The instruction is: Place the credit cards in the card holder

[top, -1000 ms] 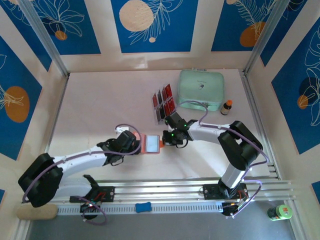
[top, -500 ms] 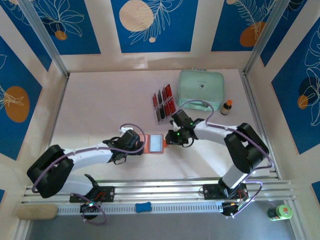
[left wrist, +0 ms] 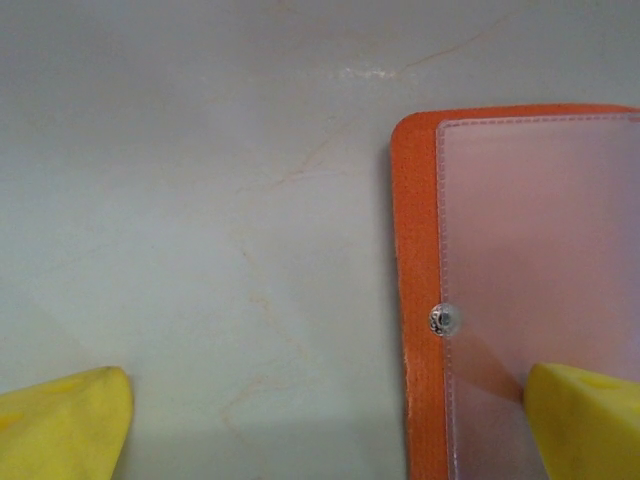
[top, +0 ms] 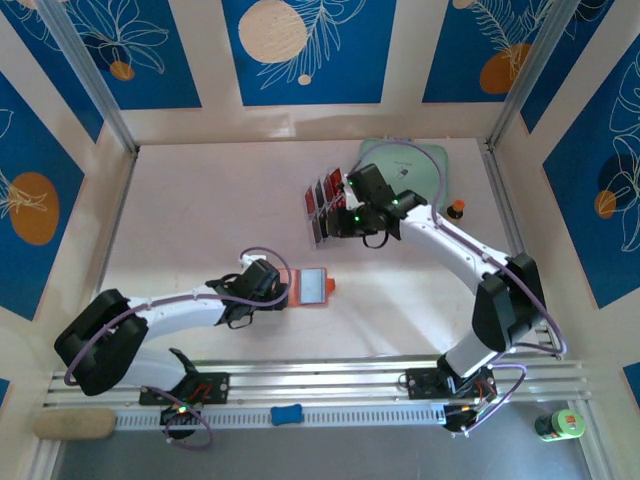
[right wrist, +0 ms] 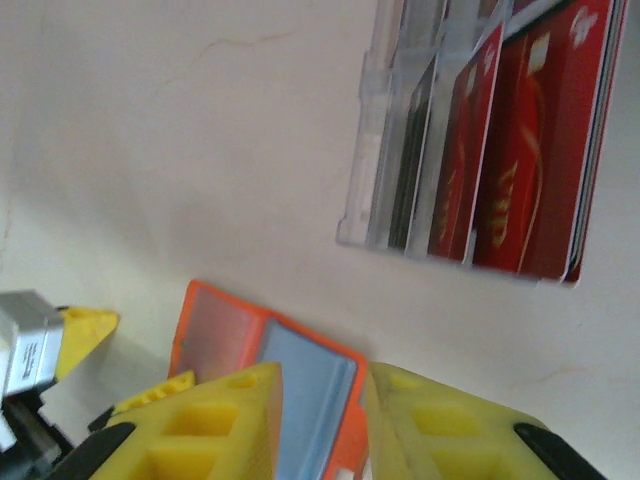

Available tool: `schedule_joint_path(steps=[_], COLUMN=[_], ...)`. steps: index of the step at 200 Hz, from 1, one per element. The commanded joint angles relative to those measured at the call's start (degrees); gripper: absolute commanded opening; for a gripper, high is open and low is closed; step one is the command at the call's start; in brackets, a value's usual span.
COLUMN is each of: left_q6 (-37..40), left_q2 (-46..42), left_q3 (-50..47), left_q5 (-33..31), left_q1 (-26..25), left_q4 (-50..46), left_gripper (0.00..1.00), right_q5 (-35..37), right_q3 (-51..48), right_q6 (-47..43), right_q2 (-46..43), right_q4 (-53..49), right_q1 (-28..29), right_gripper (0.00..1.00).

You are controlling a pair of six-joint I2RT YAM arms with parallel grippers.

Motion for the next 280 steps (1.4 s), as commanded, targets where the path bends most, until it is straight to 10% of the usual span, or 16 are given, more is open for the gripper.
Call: schedule_joint_path(steps=[1, 280], left_q6=[-0.9, -1.7], left_q2=[-0.8, -1.9], left_q3=[-0.4, -2.6], left_q5=[0.4, 1.5], left_q1=[0.5, 0.5], left_q4=[0.7, 3.7], left_gripper=[1.0, 1.0], right_q5=[3.4, 16.6], right_q3=[5.7, 31.6], right_q6=[-4.3, -8.7], right_q2=[5.9, 31.1], right_q4=[-7.4, -21.6], right_q1=[-0.3, 4.2], right_gripper=[0.28, 0.19])
